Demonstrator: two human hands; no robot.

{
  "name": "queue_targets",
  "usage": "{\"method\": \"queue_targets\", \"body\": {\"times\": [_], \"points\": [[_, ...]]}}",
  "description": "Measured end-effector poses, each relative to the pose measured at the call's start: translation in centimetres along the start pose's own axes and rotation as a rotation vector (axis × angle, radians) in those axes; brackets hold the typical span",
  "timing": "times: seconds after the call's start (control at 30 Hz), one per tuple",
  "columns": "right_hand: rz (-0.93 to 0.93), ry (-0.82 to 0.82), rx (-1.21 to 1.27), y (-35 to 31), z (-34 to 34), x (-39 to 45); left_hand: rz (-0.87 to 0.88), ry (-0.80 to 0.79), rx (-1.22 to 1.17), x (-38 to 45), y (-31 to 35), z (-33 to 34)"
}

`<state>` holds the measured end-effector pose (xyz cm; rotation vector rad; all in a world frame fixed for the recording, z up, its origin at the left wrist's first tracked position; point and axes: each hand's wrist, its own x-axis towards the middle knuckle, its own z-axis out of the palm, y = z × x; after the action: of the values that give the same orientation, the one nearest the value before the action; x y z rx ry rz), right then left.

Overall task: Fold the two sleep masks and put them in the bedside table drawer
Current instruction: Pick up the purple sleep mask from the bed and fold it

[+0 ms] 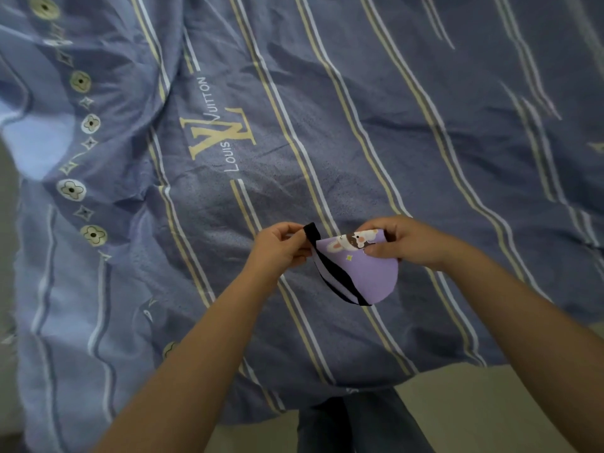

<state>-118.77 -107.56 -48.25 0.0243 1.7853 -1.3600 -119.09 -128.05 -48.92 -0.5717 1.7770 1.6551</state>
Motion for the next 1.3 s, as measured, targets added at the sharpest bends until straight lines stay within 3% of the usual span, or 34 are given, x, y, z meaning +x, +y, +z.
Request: {"method": "queue_targets", "body": {"times": [0.17, 0.37, 0.57, 0.8, 1.03, 1.23, 1.3], "points": [[0.01, -0.01, 0.01, -0.2, 0.5, 0.3, 0.055, -0.091, 0.128, -0.4, 0.3, 0.8], [-0.043, 0.218, 0.1, 0.5, 1.6, 0.5, 0.08, -0.206, -0.003, -1.4, -0.2, -0.8], [-0.26, 0.314, -0.299, -0.5, 3.6, 0.3, 0.167, -0.165, 0.122, -1.7, 0.4, -1.2], [-0.256, 0.35, -0.24, -1.7, 3.4, 0.7, 0.212, -0.12, 0.138, -1.7, 0.3, -1.1], [-0.196, 0.441, 0.036, -1.5, 3.4, 0.4, 0.195, -0.195, 0.2, -1.8, -0.3, -1.0], [-0.163, 0.31, 0.469, -1.4, 3.0, 0.5, 0.129, -0.183, 0.224, -1.8, -0.7, -0.9], [-0.145, 0.334, 0.488, -1.5, 2.9, 0.6, 0.103, -0.198, 0.185, -1.8, -0.9, -0.9]]}}
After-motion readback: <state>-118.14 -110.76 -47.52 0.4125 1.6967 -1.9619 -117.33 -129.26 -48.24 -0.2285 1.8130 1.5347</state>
